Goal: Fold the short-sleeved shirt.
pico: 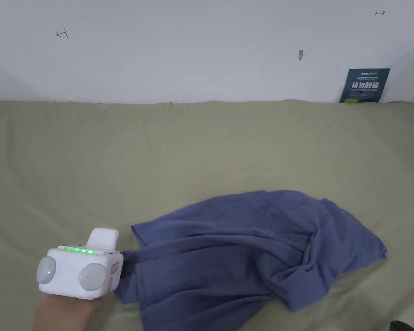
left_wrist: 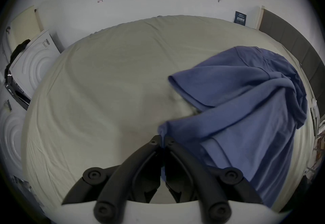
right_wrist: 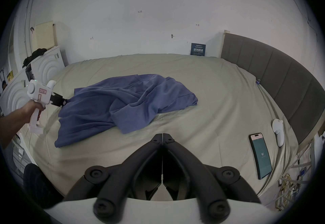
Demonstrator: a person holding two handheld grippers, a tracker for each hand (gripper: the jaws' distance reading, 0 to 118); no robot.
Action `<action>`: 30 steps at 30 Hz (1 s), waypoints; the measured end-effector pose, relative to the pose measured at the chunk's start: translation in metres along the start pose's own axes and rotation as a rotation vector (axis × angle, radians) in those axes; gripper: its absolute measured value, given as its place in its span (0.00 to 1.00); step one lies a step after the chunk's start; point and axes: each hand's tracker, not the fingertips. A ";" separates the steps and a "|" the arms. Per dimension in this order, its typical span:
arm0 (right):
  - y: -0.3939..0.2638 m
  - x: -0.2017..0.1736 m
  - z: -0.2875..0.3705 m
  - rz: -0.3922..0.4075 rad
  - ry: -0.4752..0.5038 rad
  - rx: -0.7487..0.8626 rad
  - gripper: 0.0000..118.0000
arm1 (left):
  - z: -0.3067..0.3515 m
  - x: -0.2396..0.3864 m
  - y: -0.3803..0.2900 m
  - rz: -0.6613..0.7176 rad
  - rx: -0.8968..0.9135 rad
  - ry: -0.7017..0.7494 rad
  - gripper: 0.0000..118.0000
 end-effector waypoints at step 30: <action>0.105 0.142 -0.249 -0.233 -0.044 -0.277 0.98 | 0.055 -0.002 0.002 0.195 0.156 -0.158 0.00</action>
